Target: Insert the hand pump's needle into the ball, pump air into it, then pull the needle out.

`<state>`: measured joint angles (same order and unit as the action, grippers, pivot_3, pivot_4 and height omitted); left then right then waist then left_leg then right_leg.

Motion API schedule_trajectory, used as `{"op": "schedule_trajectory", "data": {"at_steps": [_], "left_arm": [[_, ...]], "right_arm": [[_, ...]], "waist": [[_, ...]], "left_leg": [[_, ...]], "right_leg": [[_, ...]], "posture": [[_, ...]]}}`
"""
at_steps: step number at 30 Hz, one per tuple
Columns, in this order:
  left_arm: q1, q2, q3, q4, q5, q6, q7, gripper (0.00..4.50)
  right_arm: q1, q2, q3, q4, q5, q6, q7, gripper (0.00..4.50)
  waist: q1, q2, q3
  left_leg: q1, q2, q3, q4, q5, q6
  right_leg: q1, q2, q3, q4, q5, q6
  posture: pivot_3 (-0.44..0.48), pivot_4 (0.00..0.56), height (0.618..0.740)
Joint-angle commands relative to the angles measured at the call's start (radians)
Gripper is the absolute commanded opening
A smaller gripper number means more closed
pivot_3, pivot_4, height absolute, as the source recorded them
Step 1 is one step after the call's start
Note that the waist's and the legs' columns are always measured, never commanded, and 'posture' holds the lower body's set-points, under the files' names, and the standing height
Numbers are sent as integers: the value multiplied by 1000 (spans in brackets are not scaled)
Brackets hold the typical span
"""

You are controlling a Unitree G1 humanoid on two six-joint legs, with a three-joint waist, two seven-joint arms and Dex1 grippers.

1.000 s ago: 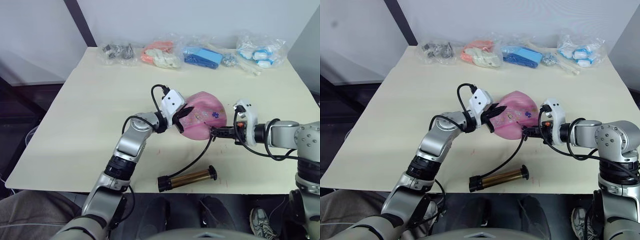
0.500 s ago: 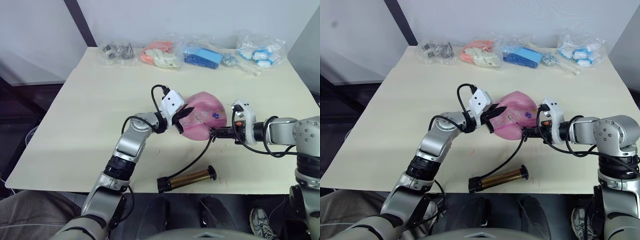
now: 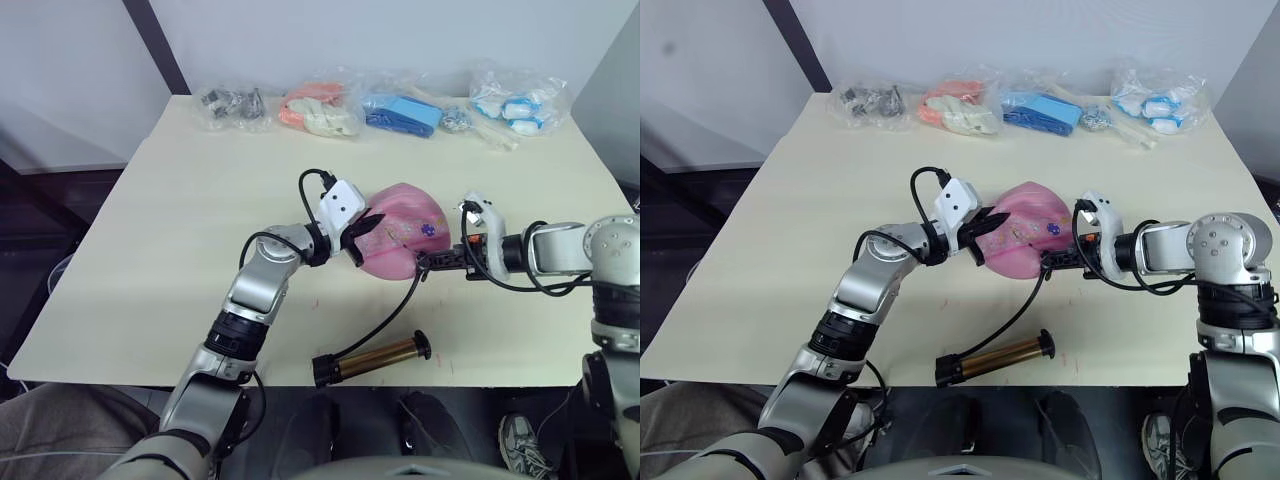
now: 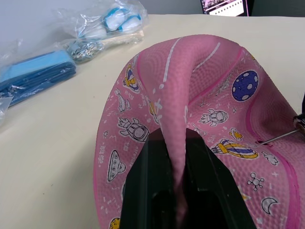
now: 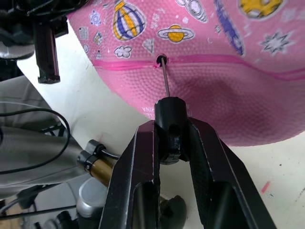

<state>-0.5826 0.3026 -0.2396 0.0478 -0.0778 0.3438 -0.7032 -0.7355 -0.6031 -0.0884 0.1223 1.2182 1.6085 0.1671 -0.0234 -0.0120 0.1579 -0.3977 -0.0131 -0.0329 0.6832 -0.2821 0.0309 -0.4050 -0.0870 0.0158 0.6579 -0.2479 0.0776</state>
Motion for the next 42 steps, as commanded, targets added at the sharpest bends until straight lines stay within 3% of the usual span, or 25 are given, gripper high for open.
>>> {"op": "schedule_trajectory", "data": {"at_steps": [1, 15, 42], "left_arm": [[16, 1, -43, 3, 4, 1, -43, 43], [19, -18, -34, 3, -7, -1, -41, 43], [13, -2, -33, 57, 25, -36, -32, 43]], "right_arm": [[-56, 11, -14, 63, 105, 6, -107, 323], [-89, 12, 1, 137, 359, 6, -415, 323], [11, -183, 202, 19, 730, -195, -563, 323]], "waist": [[-2, 0, 0], [-14, 0, 0], [7, 0, 0]], "left_leg": [[0, 0, 0, 0, 0, 0], [0, 0, 0, 0, 0, 0], [-2, 0, 0, 0, 0, 0]], "right_leg": [[0, 0, 0, 0, 0, 0], [0, 0, 0, 1, 0, 0], [0, 0, 0, -1, 0, 0]], "posture": [[0, 150, 736], [0, 150, 736], [0, 150, 736]]}}
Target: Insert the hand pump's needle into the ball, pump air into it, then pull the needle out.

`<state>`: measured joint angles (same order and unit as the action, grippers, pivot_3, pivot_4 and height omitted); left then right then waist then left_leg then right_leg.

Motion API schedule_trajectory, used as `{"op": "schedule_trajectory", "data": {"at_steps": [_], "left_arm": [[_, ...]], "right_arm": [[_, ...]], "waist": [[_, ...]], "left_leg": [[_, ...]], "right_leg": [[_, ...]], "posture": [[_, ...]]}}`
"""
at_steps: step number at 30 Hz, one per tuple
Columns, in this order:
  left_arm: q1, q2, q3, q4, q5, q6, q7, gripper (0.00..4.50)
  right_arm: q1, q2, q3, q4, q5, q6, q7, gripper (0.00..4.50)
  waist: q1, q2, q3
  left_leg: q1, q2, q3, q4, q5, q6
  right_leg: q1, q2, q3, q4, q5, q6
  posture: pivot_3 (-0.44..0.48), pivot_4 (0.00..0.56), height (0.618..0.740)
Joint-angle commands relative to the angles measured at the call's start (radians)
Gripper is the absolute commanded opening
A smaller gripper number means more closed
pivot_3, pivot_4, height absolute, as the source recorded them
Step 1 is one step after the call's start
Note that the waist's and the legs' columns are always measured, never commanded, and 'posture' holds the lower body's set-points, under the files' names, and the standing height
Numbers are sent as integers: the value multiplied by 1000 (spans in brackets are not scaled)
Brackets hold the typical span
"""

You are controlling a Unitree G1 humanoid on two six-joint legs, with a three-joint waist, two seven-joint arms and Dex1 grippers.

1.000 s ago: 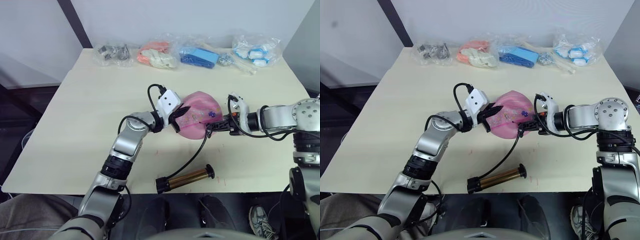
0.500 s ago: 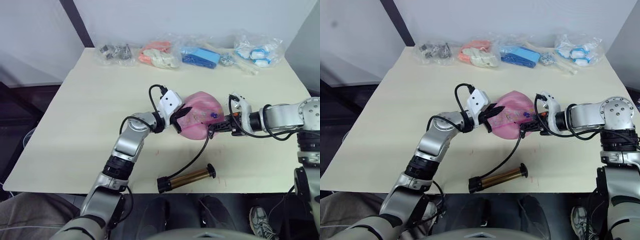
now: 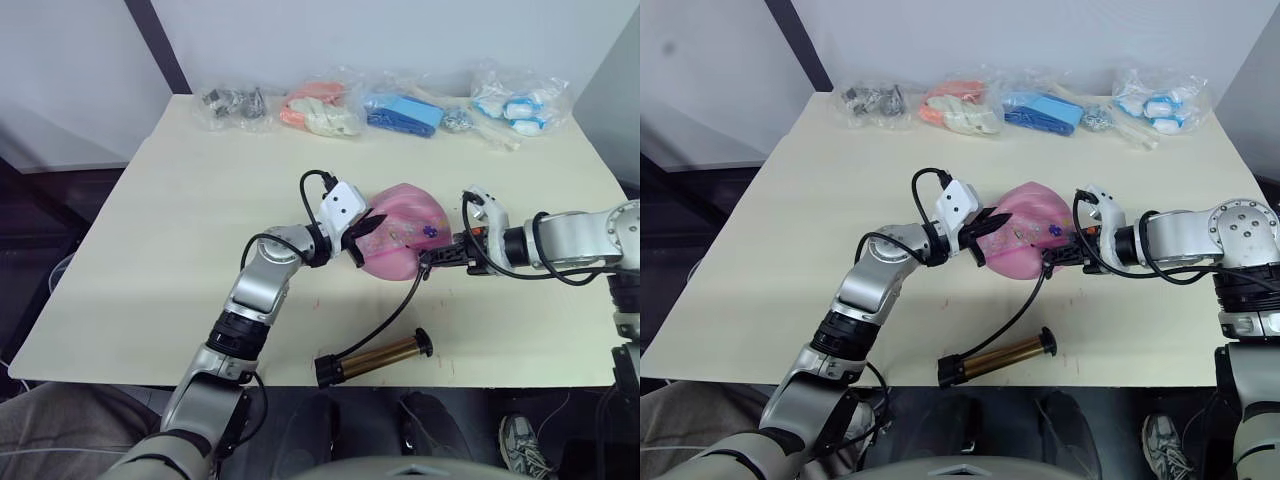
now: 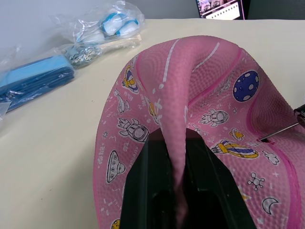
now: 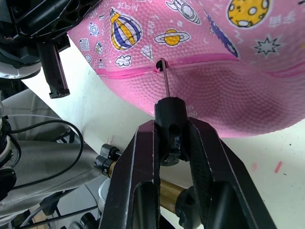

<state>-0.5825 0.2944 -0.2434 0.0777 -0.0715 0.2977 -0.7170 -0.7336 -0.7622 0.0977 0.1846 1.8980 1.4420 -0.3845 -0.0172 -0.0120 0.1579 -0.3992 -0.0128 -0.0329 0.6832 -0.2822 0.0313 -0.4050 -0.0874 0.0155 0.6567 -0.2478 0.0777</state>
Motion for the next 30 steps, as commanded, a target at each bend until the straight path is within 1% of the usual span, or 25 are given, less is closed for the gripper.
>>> {"op": "schedule_trajectory", "data": {"at_steps": [1, 9, 30], "left_arm": [[12, 6, -30, 30, 19, 9, -19, 43], [7, 8, -31, 49, 22, -4, -20, 43], [18, 3, -33, 55, 23, -16, -16, 43]], "right_arm": [[12, -30, 25, -49, 61, -39, -14, 323], [26, -62, 55, -75, 74, -80, -3, 323], [34, -90, 101, -107, 74, -87, 36, 323]], "waist": [[1, 0, 0], [2, 0, 0], [3, 0, 0]], "left_leg": [[0, 0, 0, 0, 0, 0], [0, 0, 0, 0, 0, 0], [0, 1, 0, 0, 0, 0]], "right_leg": [[0, 0, 0, 0, 0, 0], [0, 0, 0, 0, 0, 0], [0, 0, 0, 0, 0, 0]], "posture": [[0, 150, 736], [0, 150, 736], [0, 150, 736]]}}
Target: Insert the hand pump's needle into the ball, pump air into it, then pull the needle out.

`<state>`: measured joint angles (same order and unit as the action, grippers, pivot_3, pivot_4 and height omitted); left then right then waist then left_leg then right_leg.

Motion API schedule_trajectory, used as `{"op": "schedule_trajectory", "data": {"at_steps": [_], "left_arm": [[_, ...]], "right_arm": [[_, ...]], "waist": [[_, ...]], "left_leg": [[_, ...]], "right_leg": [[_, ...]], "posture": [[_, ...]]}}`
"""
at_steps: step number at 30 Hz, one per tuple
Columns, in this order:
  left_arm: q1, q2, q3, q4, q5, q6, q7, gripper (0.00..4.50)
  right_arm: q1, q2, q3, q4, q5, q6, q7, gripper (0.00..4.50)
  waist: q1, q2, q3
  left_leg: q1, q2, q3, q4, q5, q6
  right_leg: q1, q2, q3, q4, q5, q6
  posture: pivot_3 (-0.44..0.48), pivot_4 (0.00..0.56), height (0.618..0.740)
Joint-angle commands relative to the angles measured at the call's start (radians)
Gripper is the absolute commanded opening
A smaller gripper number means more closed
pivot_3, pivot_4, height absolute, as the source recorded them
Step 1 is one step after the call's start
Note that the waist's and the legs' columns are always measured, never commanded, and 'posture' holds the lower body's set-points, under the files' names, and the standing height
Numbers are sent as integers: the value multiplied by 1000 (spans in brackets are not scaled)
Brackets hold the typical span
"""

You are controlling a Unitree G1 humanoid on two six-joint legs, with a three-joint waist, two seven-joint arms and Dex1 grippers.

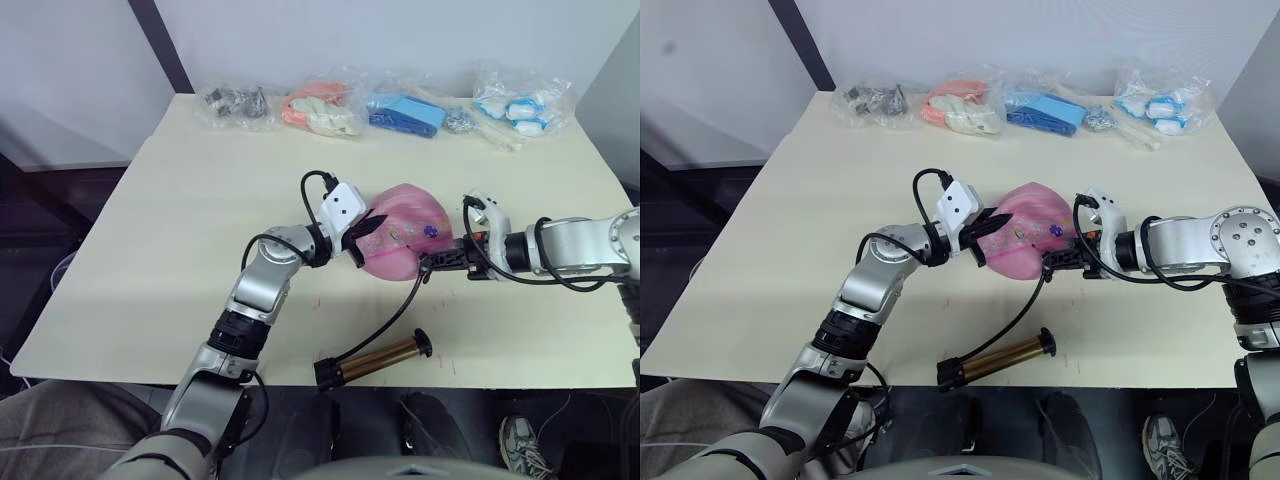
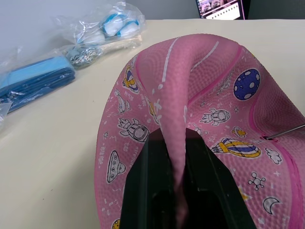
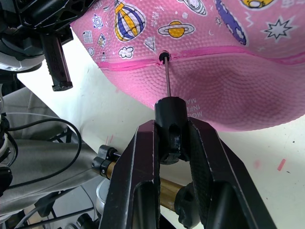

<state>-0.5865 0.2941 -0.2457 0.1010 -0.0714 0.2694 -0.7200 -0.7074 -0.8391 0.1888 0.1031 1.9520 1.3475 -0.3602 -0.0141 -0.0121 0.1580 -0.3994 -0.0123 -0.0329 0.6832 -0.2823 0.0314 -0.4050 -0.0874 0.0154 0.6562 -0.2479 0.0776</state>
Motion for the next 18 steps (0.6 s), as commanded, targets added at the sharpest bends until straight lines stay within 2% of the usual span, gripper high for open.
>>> {"op": "schedule_trajectory", "data": {"at_steps": [1, 18], "left_arm": [[23, 4, -32, 31, 23, 12, -13, 43], [32, -1, -38, 25, 17, -5, -30, 43]], "right_arm": [[9, -16, 10, -26, 20, 8, 13, 323], [-31, -8, 54, 38, 20, 54, 43, 323]], "waist": [[0, 0, 0], [1, 0, 0]], "left_leg": [[0, 0, 0, 0, 0, 0], [0, 0, 0, 0, 0, 0]], "right_leg": [[0, 0, 0, 0, 0, 0], [0, 0, 0, 0, 0, 0]], "posture": [[0, 150, 736], [0, 150, 736]]}}
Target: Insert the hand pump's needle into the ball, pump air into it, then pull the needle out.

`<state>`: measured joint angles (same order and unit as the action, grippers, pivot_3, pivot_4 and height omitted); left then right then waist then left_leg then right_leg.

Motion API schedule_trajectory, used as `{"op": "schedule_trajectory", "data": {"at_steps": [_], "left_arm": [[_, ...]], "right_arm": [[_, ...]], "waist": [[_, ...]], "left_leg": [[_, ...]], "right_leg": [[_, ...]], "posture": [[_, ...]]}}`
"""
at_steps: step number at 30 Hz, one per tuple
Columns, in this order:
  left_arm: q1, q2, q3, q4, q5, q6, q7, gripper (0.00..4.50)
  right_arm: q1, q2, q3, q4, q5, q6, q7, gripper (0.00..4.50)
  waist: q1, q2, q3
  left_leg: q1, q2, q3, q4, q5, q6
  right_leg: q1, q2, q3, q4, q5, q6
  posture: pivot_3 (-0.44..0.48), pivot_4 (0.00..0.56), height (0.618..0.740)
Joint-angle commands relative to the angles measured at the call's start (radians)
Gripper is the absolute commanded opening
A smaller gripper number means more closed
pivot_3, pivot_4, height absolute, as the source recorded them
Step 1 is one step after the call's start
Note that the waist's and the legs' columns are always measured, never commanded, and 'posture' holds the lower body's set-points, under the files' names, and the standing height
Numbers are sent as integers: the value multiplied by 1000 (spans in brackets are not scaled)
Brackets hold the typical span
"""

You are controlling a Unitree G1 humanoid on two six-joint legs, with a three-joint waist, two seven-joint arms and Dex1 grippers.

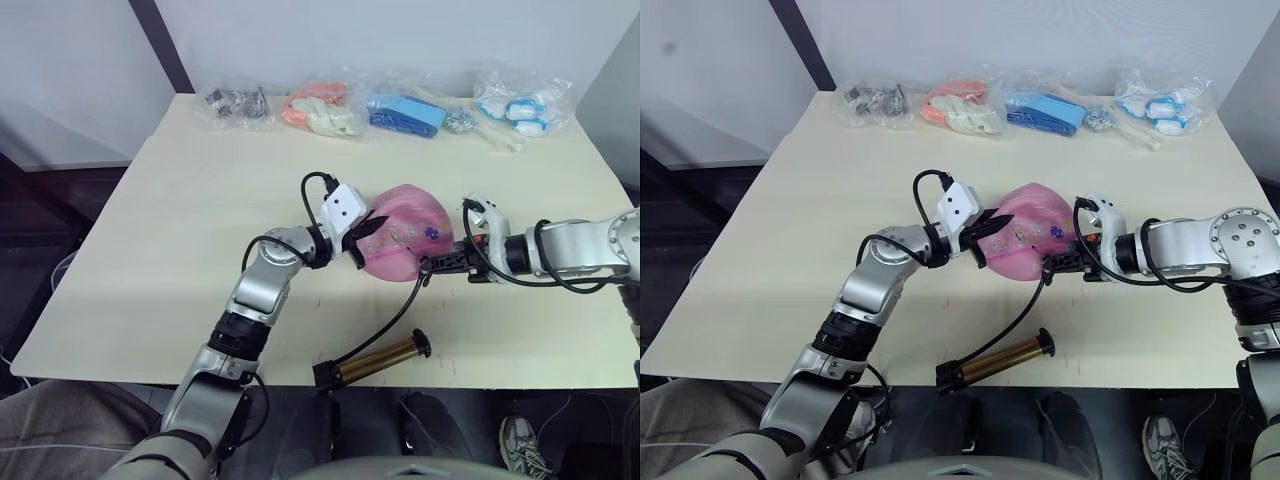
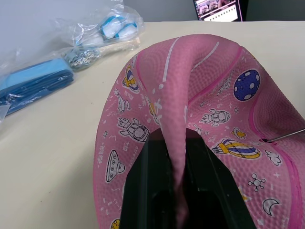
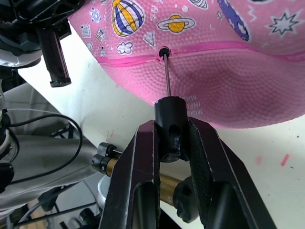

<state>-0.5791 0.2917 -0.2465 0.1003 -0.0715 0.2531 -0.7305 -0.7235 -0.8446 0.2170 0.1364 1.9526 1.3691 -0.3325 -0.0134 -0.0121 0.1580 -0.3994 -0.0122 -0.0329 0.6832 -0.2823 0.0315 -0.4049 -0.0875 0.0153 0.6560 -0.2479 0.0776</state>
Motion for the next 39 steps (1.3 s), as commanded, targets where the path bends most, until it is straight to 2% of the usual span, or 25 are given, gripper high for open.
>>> {"op": "schedule_trajectory", "data": {"at_steps": [1, 20, 29, 39], "left_arm": [[28, 1, -37, 22, 16, 12, -22, 43], [54, 5, -37, -20, 7, 17, -35, 43], [60, 3, -40, -36, 4, 30, -37, 43], [63, -7, -43, -46, -2, 58, -41, 43]], "right_arm": [[-25, 3, 31, 22, 20, 38, 18, 323], [-142, 85, 55, 305, 20, 137, -1, 323], [-219, 139, 12, 438, 20, 149, -57, 323], [-251, 177, -67, 475, 20, 127, -130, 323]], "waist": [[0, 0, 0], [-2, 0, 0], [-5, 0, 0], [-11, 0, 0]], "left_leg": [[0, 0, 0, 0, 0, 0], [0, 1, 0, 0, 0, 0], [1, 1, 0, -1, 0, 0], [1, 2, 1, -1, 0, 0]], "right_leg": [[0, 0, 0, 0, 0, 0], [0, 0, 0, 0, 0, 0], [0, 1, 0, 0, 0, 0], [0, 1, 0, 0, 0, 0]], "posture": [[0, 150, 736], [0, 150, 736], [0, 150, 736], [0, 150, 736]]}}
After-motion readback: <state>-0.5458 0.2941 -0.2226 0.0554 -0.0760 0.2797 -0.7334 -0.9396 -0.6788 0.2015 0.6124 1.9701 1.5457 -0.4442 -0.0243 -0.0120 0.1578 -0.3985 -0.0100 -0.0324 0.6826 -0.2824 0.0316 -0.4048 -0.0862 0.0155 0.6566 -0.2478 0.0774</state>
